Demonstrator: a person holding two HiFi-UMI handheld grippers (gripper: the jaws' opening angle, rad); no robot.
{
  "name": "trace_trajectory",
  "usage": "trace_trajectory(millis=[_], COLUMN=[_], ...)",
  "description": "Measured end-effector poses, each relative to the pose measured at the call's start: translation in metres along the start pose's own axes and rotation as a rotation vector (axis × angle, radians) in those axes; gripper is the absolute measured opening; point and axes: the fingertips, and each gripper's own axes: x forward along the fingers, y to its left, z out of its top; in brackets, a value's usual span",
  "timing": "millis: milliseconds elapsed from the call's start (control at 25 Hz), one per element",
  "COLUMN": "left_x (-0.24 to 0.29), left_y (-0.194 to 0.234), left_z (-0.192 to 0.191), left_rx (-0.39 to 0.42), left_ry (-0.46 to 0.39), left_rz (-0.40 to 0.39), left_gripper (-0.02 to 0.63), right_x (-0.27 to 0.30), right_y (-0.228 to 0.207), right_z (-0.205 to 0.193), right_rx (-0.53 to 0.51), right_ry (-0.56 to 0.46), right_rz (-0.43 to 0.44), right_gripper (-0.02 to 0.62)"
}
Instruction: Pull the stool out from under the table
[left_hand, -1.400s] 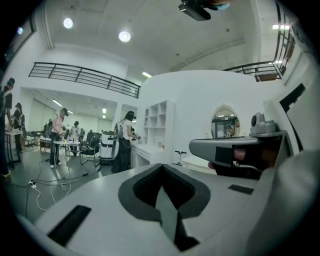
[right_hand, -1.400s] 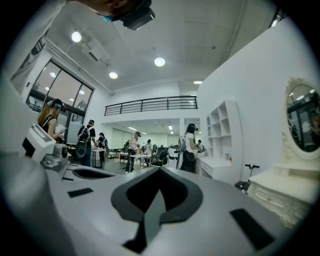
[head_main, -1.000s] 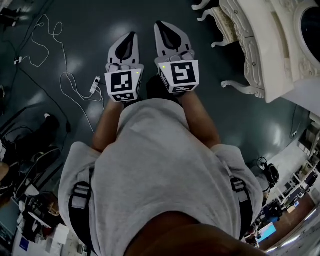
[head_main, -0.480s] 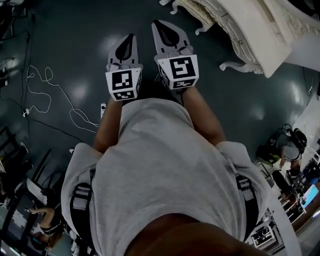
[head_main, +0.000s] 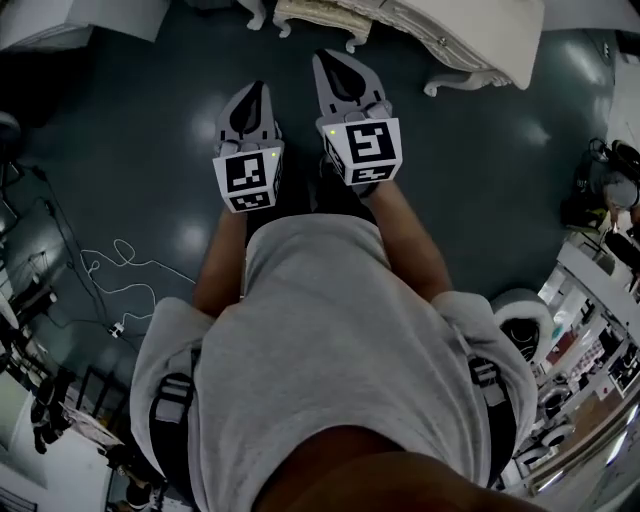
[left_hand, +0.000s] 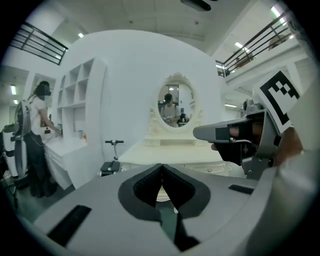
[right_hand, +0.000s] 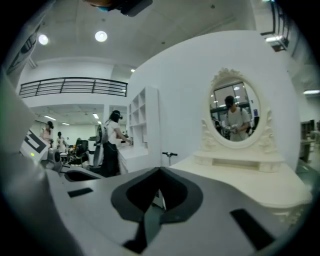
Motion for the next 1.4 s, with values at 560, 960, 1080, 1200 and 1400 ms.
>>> trace_trajectory(millis=[560,960,1080,1200,1400], left_x=[0.125,0.128,0.146,0.175,0.229], left_y=[0.018,-0.005,-0.002,0.013,0.014], left_z=[-0.026,-0.160,-0.181,-0.214,-0.271], left_rx=[0.131,0.102,0.127,0.133,0.179], left_ry=[0.029,0.136,0.118,0.124,0.150], left_rz=[-0.300,-0.286,-0.303,-0.298,-0.316], left_gripper=[0.006,0.006,0.006,0.006,0.006], right_x=[0.036,0.022,0.031,0.053,0.080], right_y=[-0.058,-0.070,-0.074,-0.080,-0.108], right_z=[-0.075,-0.209,-0.232,-0.277,-0.353], right_rx=[0.035,0.002,-0.022,-0.035,-0.021], right_ry=[0.158,0.227,0.219,0.254,0.312], right_rz=[-0.328,-0.302,-0.312,-0.314,-0.339], right_gripper=[0.014,0.014,0.014,0.014,0.014])
